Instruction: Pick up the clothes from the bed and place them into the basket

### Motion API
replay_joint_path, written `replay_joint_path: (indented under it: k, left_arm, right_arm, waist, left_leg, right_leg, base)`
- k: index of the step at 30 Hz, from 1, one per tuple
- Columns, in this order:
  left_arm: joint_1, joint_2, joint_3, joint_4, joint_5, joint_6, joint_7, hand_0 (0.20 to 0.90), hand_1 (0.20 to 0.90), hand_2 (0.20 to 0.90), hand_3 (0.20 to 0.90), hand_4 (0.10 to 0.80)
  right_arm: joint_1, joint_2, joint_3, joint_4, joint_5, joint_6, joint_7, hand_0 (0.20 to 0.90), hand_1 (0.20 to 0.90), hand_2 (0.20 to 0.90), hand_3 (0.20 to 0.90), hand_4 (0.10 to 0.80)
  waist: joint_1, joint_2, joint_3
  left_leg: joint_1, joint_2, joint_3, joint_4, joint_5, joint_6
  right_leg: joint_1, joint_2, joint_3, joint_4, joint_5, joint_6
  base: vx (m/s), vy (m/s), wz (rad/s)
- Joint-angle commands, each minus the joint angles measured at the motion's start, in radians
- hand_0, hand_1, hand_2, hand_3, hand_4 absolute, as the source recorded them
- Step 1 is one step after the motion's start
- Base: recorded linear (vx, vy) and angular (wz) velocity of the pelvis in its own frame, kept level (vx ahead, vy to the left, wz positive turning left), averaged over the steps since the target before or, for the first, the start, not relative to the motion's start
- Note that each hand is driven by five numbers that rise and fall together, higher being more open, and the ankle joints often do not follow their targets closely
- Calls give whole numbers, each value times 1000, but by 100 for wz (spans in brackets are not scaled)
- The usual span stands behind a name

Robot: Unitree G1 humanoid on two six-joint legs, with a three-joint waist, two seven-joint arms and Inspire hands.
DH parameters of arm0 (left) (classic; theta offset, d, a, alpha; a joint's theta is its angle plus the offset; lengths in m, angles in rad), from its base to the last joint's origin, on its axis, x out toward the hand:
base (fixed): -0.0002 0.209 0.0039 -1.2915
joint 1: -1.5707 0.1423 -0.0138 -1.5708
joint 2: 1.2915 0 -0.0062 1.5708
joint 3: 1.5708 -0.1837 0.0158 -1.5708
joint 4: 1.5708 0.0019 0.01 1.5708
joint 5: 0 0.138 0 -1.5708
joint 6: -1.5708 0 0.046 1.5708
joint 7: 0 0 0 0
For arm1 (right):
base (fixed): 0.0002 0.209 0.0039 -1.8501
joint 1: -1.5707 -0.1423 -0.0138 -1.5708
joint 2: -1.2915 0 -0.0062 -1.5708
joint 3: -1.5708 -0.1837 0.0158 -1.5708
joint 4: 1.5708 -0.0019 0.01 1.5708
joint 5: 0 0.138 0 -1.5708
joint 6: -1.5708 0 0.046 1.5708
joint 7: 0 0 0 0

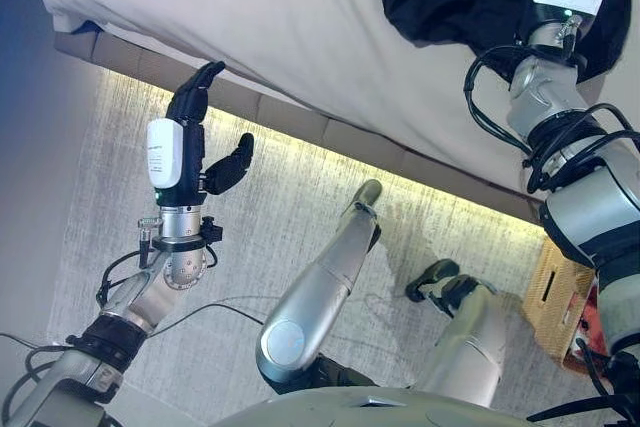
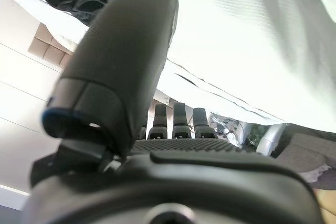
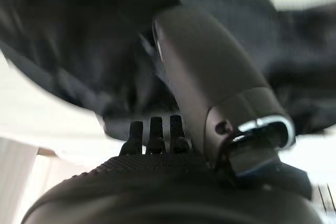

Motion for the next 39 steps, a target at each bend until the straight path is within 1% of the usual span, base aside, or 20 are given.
replay_joint_path:
  k: [1, 4, 5, 6, 7, 8, 12, 20, 26, 28, 31, 34, 35, 36, 37, 39]
  left_arm:
    - [-15, 43, 109, -81, -6, -64, 101, 900, 900, 900, 900, 800]
    - [-1, 64, 117, -90, -16, -64, 82, 900, 900, 900, 900, 800]
    - [5, 63, 118, -89, -22, -67, 77, 900, 900, 900, 900, 800]
    - [15, 60, 125, -91, -29, -76, 65, 900, 900, 900, 900, 800]
    - [17, 61, 126, -92, -28, -78, 65, 900, 900, 900, 900, 800]
    - [22, 61, 127, -94, -25, -83, 64, 900, 900, 900, 900, 800]
    - [31, 55, 127, -105, -18, -88, 69, 900, 900, 900, 900, 800]
    - [35, 70, 128, -104, -50, -79, 51, 900, 900, 900, 900, 800]
    - [32, 68, 128, -96, -51, -70, 19, 900, 900, 900, 900, 800]
    - [23, 73, 133, -85, -69, -53, -4, 900, 900, 900, 900, 800]
    - [9, 76, 135, -70, -92, -42, -21, 900, 900, 900, 900, 800]
    - [-14, 75, 130, -50, -107, -7, -66, 900, 900, 900, 900, 800]
    - [-24, 72, 126, -44, -113, 7, -82, 900, 900, 900, 900, 800]
    - [-30, 72, 124, -43, -117, 17, -90, 900, 900, 900, 900, 800]
    - [-31, 70, 120, -41, -117, 30, -104, 900, 900, 900, 900, 800]
    - [-30, 65, 115, -32, -121, 56, -131, 900, 900, 900, 900, 800]
  right_arm:
    - [-184, -48, 113, 17, -27, 60, 49, 900, 900, 900, 900, 800]
    - [-207, -56, 139, 28, -17, 79, 125, 900, 900, 900, 900, 800]
    - [-216, -57, 147, 30, -14, 80, 145, 851, 851, 851, 842, 742]
    - [-227, -60, 154, 28, -15, 81, 161, 580, 580, 580, 527, 427]
    - [-229, -61, 155, 26, -14, 80, 159, 502, 502, 502, 436, 336]
    - [-233, -62, 158, 22, -5, 80, 149, 300, 300, 300, 200, 100]
    - [-227, -65, 133, 12, 1, 75, 106, 300, 300, 300, 200, 100]
    - [-220, -86, 111, 15, 8, 72, 65, 300, 300, 300, 200, 100]
    - [-204, -97, 98, 7, 12, 41, 34, 300, 300, 300, 200, 100]
    - [-206, -103, 108, -8, 25, 31, 21, 300, 300, 300, 200, 100]
    - [-210, -112, 107, -19, 36, 19, -8, 300, 300, 300, 200, 100]
    - [-212, -129, 91, -34, 50, -5, -55, 300, 300, 300, 200, 100]
    - [-214, -137, 82, -43, 63, -17, -91, 300, 300, 300, 200, 100]
    - [-215, -142, 76, -52, 66, -20, -95, 300, 300, 300, 200, 100]
    - [-208, -155, 59, -75, 90, -34, -128, 300, 300, 300, 200, 100]
    - [-190, -175, 35, -112, 120, -50, -152, 300, 300, 300, 200, 100]
  waist:
    - [22, 45, -23]
    - [23, 51, -23]
    - [23, 51, -23]
    - [21, 51, -23]
    - [21, 51, -23]
    - [18, 50, -23]
    - [11, 42, -23]
    - [-1, 28, -23]
    - [-11, 0, -23]
    - [-16, -20, -23]
    - [-22, -34, -23]
    - [-32, -52, -23]
    - [-37, -61, -23]
    - [-41, -66, -25]
    - [-48, -76, -37]
    - [-62, -93, -65]
  left_leg:
    - [-11, -11, 8, 63, -103, 97]
    - [-54, -15, 14, 109, -112, 98]
    - [-59, -13, 16, 115, -113, 99]
    - [-69, -11, 19, 128, -117, 98]
    - [-71, -11, 20, 132, -118, 98]
    - [-77, -9, 23, 144, -121, 98]
    - [-68, 0, 31, 150, -129, 99]
    - [3, 20, 44, 124, -130, 96]
    - [125, 42, 50, 48, -125, 90]
    - [195, 56, 56, 2, -123, 87]
    - [256, 67, 62, -37, -121, 85]
    - [338, 79, 69, -93, -118, 82]
    - [376, 85, 74, -120, -115, 80]
    - [396, 88, 75, -137, -114, 80]
    - [429, 96, 78, -169, -111, 79]
    - [474, 109, 86, -221, -106, 77]
  right_leg:
    - [-27, 92, 10, 97, 15, -50]
    - [-71, 102, 19, 129, 5, -55]
    - [-78, 106, 22, 135, 4, -58]
    - [-89, 111, 26, 145, 1, -60]
    - [-91, 112, 27, 146, 1, -61]
    - [-98, 114, 29, 154, 0, -62]
    - [-86, 124, 32, 149, 1, -65]
    - [-4, 123, 22, 105, 9, -69]
    - [127, 109, 7, 22, 36, -58]
    - [207, 102, 0, -42, 55, -53]
    - [268, 94, -2, -90, 71, -48]
    - [353, 88, -3, -159, 95, -41]
    - [389, 84, -2, -193, 110, -36]
    - [406, 84, -1, -211, 118, -32]
    - [437, 85, 0, -253, 138, -26]
    - [483, 93, 3, -335, 167, -15]
  base:
    - [0, 0, 0]
    - [0, 0, 0]
    - [0, 0, 0]
    - [1, 9, -4]
    - [-3, 10, -8]
    - [-6, 12, -9]
    - [0, 7, -10]
    - [0, -2, -1]
    - [6, -14, -6]
    - [-10, -2, -8]
    - [-5, -2, -21]
    - [-7, -12, -12]
    - [-2, -18, -21]
    - [-3, -19, -22]
    - [4, -19, -15]
    - [9, -18, -24]
